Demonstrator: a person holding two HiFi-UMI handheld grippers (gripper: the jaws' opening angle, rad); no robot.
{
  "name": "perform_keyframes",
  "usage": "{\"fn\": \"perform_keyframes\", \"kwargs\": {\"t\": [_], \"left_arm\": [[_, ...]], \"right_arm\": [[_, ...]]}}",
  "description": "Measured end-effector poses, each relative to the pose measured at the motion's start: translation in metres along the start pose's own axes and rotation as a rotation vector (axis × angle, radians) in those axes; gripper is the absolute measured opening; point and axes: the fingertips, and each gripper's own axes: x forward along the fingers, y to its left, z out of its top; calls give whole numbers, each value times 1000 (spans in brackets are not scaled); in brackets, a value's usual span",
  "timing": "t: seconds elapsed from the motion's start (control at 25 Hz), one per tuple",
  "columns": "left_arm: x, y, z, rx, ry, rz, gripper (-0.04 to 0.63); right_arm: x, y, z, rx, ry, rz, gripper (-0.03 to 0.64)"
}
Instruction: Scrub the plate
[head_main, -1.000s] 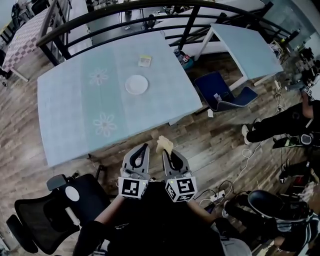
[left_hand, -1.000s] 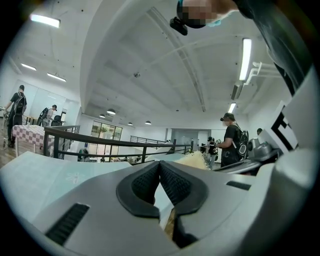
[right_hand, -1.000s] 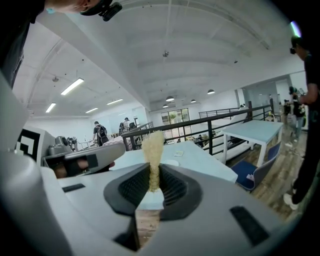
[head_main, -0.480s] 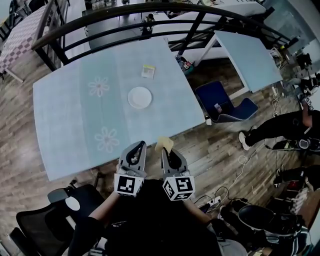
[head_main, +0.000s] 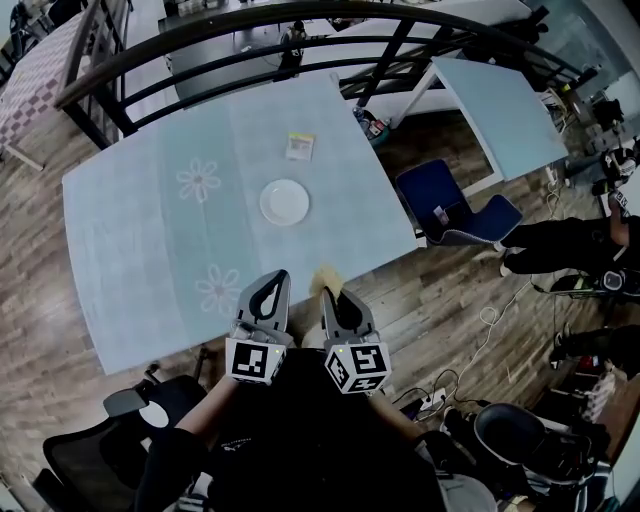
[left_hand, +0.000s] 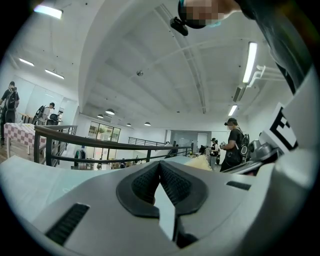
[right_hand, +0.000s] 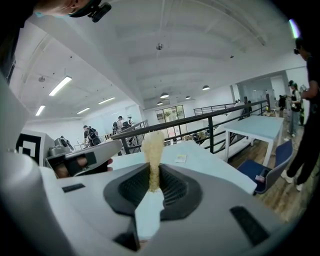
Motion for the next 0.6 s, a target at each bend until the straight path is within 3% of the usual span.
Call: {"fn": "perform_keyframes", "kwargs": {"t": [0.28, 0.6], "left_arm": [[9, 8, -4, -9, -1, 48, 12], [26, 36, -1, -11, -15, 197, 12]], "right_arm": [[23, 2, 0, -10, 35, 52, 52], [68, 0, 11, -65, 77, 168, 52]]}}
